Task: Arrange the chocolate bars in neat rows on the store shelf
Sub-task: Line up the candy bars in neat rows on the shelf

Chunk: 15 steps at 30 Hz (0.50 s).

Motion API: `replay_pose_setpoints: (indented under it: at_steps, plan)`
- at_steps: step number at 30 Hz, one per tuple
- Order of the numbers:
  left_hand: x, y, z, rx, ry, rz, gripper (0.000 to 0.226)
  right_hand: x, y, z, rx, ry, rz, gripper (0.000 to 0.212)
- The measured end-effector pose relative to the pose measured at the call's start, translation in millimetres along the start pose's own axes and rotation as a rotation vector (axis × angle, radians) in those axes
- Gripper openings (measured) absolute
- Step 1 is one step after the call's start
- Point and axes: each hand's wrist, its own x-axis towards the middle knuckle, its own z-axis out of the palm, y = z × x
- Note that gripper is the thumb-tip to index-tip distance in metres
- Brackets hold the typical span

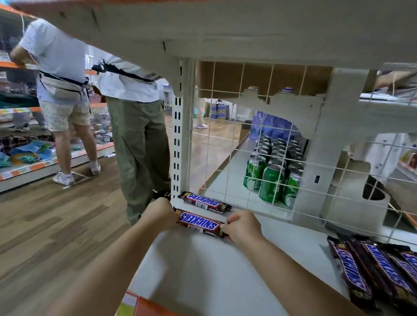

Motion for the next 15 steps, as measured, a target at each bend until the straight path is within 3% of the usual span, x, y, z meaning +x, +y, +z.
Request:
replay_pose_setpoints:
  at_steps: [15]
  plan:
    - [45, -2, 27, 0.257, 0.201, 0.194, 0.033, 50, -3, 16, -0.104, 0.143, 0.016, 0.018]
